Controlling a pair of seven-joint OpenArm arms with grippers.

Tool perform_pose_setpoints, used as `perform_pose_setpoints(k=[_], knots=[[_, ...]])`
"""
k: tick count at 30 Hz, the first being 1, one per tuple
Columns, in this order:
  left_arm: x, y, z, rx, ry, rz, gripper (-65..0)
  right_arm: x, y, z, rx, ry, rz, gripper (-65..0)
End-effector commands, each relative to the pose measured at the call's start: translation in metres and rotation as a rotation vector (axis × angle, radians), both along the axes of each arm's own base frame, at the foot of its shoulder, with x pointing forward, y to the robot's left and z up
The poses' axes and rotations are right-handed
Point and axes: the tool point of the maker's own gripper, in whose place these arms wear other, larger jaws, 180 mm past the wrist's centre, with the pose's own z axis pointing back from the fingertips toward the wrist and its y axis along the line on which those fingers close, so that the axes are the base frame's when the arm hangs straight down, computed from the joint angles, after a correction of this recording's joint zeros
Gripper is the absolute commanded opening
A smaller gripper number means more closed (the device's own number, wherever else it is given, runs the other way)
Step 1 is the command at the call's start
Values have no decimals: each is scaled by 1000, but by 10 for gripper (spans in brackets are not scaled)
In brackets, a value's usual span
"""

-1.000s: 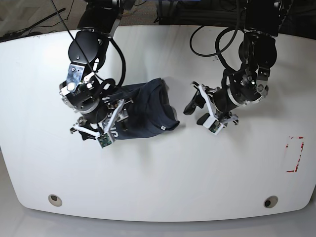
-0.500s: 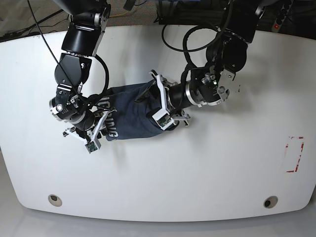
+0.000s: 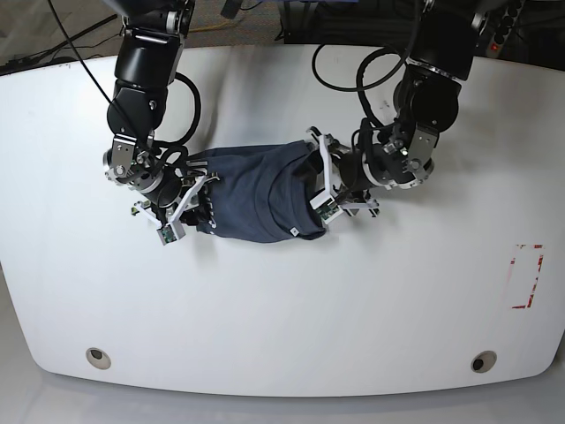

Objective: Fold the T-shirt properly
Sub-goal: 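Release the bundle and regrasp its edges with both grippers, then rotate the folded shirt with both grippers so the lettering faces the robot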

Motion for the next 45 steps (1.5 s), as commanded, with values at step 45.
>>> perform_pose_setpoints(k=[45], knots=[[-28,-18,-23,26,124,-90,-349,24,-9,24,-149,-29,109,-517]])
